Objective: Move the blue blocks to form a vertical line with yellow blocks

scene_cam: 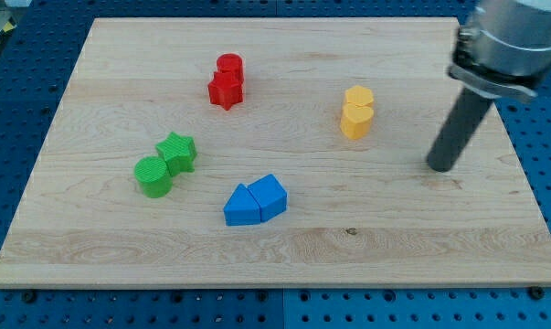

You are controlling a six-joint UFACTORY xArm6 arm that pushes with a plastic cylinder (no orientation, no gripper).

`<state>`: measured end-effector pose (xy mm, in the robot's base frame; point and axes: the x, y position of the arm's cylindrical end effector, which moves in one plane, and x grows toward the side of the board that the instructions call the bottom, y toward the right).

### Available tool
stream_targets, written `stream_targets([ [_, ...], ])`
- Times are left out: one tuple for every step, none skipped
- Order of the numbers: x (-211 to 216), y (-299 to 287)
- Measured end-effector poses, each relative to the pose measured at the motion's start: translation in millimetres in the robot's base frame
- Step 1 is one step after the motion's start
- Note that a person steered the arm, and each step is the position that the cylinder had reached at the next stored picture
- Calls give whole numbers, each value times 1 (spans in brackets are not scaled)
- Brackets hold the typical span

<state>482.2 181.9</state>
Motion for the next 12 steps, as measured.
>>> stream_targets([
  [14, -41],
  [14, -60],
  [53, -63],
  [91, -89],
  [111, -143],
  [111, -192],
  [112, -260],
  [106, -267],
  [85, -267],
  [88, -257],
  [89, -234],
  [85, -215],
])
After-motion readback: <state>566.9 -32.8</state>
